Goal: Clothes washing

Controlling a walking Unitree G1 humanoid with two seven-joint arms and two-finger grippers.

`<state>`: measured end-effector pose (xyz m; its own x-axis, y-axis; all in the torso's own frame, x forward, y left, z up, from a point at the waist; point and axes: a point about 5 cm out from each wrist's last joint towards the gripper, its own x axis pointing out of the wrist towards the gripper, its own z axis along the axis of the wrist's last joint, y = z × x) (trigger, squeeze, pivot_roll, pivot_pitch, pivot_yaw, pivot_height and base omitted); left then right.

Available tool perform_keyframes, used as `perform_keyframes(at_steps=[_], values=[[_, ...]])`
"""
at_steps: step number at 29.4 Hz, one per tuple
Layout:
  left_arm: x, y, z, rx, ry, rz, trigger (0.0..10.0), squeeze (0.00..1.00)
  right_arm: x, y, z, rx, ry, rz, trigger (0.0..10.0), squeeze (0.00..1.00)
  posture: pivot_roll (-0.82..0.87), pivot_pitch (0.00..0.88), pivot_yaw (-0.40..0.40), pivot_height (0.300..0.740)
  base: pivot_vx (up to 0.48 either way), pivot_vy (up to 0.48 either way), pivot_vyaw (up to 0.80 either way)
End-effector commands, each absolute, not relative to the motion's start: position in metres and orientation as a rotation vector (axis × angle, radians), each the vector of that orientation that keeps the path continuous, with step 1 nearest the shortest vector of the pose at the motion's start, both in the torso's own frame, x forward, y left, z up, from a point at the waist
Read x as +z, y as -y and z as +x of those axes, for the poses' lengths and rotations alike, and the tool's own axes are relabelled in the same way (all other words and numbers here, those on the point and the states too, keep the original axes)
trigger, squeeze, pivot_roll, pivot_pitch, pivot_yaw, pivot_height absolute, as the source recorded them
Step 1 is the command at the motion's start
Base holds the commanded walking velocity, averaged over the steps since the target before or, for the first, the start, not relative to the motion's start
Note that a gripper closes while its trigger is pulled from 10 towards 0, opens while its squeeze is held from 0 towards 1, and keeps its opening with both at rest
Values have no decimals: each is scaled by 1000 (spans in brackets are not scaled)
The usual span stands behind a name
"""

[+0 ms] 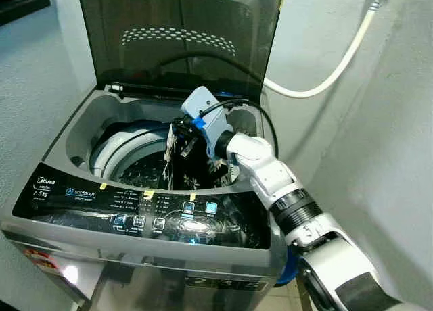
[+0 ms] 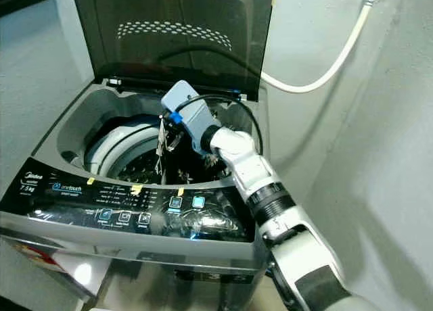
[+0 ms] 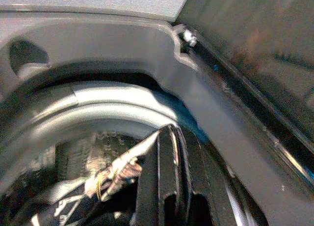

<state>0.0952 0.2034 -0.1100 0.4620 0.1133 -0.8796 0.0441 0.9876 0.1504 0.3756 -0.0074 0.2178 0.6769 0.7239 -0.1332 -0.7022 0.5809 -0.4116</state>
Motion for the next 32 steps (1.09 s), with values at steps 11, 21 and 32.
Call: perform_keyframes(at_steps=[11, 21, 32], values=[[-119, -176, 67, -4, -1168, 99, 10000, 0, 188, -17, 374, 874, -137, -762, 10000, 0, 196, 0, -116, 740, 0, 0, 0], [-120, -175, 61, -10, -1176, 105, 10000, 0, 181, -29, 374, 797, -186, -768, 10000, 0, 196, 0, -120, 740, 0, 0, 0], [-121, -164, 43, -20, -1173, 94, 10000, 0, 197, -14, 387, 672, -249, -655, 10000, 0, 218, 136, -140, 740, 0, 0, 0]])
